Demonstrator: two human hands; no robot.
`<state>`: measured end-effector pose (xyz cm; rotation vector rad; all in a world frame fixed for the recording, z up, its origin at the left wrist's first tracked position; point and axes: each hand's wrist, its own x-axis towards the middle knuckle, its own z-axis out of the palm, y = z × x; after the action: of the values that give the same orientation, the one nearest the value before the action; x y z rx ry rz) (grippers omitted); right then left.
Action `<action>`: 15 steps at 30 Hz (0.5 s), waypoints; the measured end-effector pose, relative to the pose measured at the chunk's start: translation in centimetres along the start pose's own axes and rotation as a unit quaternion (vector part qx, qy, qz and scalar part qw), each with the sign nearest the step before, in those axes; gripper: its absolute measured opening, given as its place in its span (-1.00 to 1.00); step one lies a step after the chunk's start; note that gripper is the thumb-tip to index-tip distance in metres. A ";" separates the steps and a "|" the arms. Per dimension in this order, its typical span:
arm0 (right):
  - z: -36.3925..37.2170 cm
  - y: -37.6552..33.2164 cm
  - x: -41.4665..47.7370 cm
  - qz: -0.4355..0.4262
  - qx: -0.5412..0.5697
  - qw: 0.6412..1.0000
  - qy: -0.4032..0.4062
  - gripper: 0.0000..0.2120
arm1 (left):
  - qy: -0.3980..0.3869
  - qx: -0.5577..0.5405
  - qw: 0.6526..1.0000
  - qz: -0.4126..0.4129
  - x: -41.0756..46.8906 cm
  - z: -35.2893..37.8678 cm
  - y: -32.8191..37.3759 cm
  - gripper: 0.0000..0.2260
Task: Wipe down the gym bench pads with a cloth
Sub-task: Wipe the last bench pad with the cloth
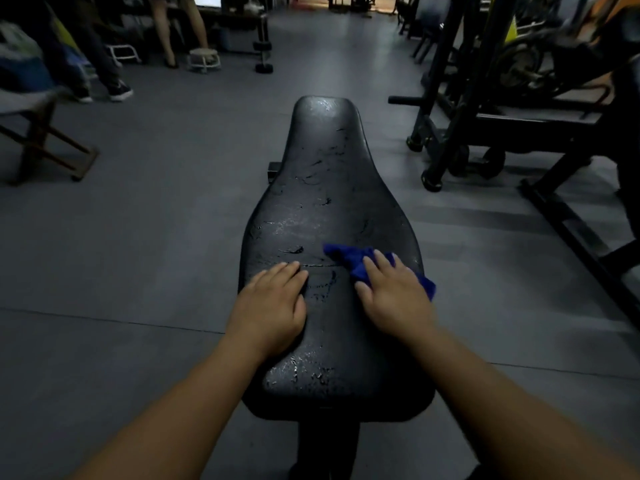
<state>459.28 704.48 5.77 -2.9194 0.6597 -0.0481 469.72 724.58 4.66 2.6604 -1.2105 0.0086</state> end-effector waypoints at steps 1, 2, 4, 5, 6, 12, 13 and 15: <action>0.3 -1.3 0.1 -0.006 -0.001 1.000 0.008 -0.40 | 0.002 0.001 1.000 -0.006 0.1 0.0 0.0 -0.42; 0.4 -2.6 -0.9 -0.051 0.005 0.999 0.004 -0.39 | 0.007 -0.004 1.000 -0.009 0.1 -0.1 0.1 -0.43; 0.6 -3.8 -5.2 -0.190 0.027 0.981 -0.010 -0.34 | 0.006 -0.023 0.999 -0.024 -0.3 -0.6 0.4 -0.46; 0.7 -3.3 -7.1 -0.233 0.022 0.972 -0.027 -0.34 | 0.000 -0.034 0.999 -0.035 -0.7 -0.7 0.4 -0.50; 0.5 -2.3 -7.8 -0.254 0.011 0.967 -0.030 -0.37 | -0.006 -0.041 0.998 -0.039 -1.1 -0.6 0.3 -0.53; 0.7 -4.9 -2.6 -0.104 0.017 0.994 0.020 -0.48 | 0.000 -0.045 0.997 -0.056 -4.3 -0.6 -1.0 -0.55; 1.4 -7.0 -3.4 -0.138 0.028 0.989 0.036 -0.51 | 0.003 -0.052 0.997 -0.065 -4.6 -0.7 -1.2 -0.54; 2.6 -9.8 -6.8 -0.253 0.042 0.967 0.000 -0.47 | 0.009 -0.075 0.994 -0.078 -4.8 -1.2 -1.7 -0.51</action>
<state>457.47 716.50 4.68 -2.9203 -0.1015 -0.1267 467.87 729.47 5.08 2.6092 -0.9534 -0.0797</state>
